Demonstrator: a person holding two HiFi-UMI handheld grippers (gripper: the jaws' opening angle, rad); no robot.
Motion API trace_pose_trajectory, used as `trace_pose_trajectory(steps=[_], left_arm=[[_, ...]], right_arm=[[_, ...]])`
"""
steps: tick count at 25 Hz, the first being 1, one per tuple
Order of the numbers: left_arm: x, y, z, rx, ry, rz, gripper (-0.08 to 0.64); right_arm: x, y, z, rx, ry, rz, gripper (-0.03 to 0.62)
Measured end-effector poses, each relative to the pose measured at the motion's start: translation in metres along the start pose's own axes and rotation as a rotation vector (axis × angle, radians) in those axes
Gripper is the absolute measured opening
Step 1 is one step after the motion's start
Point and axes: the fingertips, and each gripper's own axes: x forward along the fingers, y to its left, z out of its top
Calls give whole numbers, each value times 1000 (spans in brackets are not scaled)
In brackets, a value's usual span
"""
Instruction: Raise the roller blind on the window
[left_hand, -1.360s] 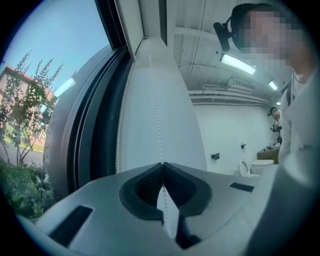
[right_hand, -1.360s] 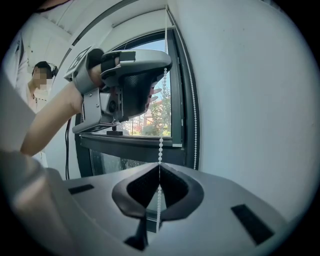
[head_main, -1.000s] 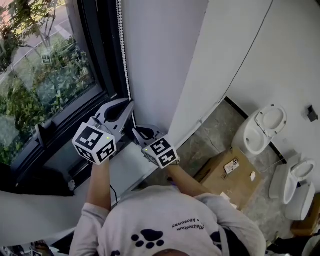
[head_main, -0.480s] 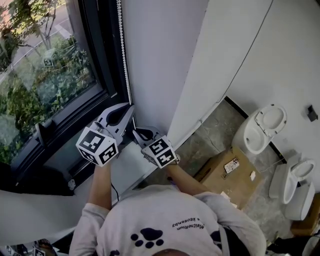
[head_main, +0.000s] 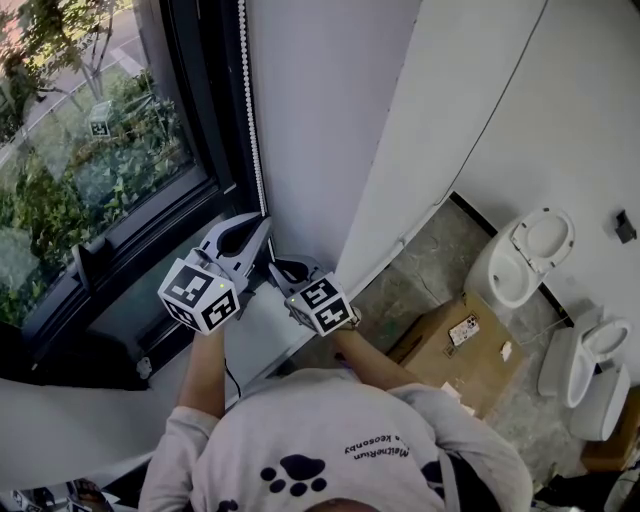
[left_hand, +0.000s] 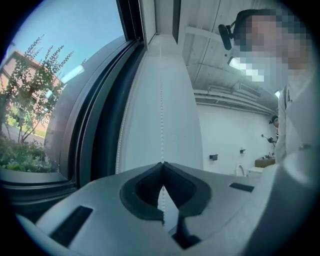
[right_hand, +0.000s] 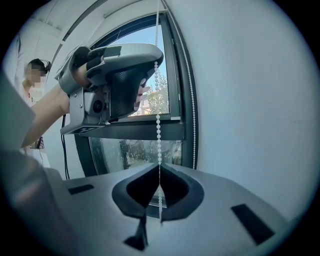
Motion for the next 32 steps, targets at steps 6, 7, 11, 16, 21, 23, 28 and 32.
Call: trace_pose_trajectory(steps=[6,7,11,16,21,23,28,32], left_arm=[[1,-3,-10,-21,6,-7,8],[1,-3,-11,-24,4,-7,8],[0,-3,-12,-29,-12,-5,8],[-1,-7,-14,-28,-12,-11,8],[-1,-8,-30,-30,15,-13,8],[-2,-8,-37,-40,26,-10,8],[-4,-5,-47,-45,36,-4,8],[-5,-6,-47,-18,38,0,8]], right_arm=[[1,-2,-10,23,23,1,11],[1,-2,-11,27,24,1,11],[2,-4,-10,37,18,-3,11],[2,-5,-11,35,17,-1,11],[5,-5,-22,30,56,-1,11],[5,-5,-30,37,67,-2,11],[6,-8,-39,51,65,-16,11],[5,-8,-42,48,69,-21,11]])
